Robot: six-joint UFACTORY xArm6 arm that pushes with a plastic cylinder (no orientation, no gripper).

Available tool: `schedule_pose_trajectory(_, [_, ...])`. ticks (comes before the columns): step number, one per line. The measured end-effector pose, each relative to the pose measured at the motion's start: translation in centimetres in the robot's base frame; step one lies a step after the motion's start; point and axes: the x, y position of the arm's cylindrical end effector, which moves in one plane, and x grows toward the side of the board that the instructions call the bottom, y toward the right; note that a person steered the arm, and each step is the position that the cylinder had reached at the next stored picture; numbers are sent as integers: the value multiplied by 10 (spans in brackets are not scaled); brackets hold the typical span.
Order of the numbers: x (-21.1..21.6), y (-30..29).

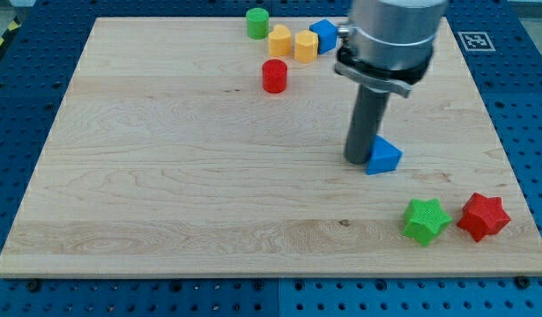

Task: Slide the blue triangle towards the green star

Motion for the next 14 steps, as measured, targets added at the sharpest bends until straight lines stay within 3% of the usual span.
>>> schedule_pose_trajectory(3, [-41,19])
schedule_pose_trajectory(6, [-12,62])
schedule_pose_trajectory(12, [3,-17])
schedule_pose_trajectory(14, [18,-11])
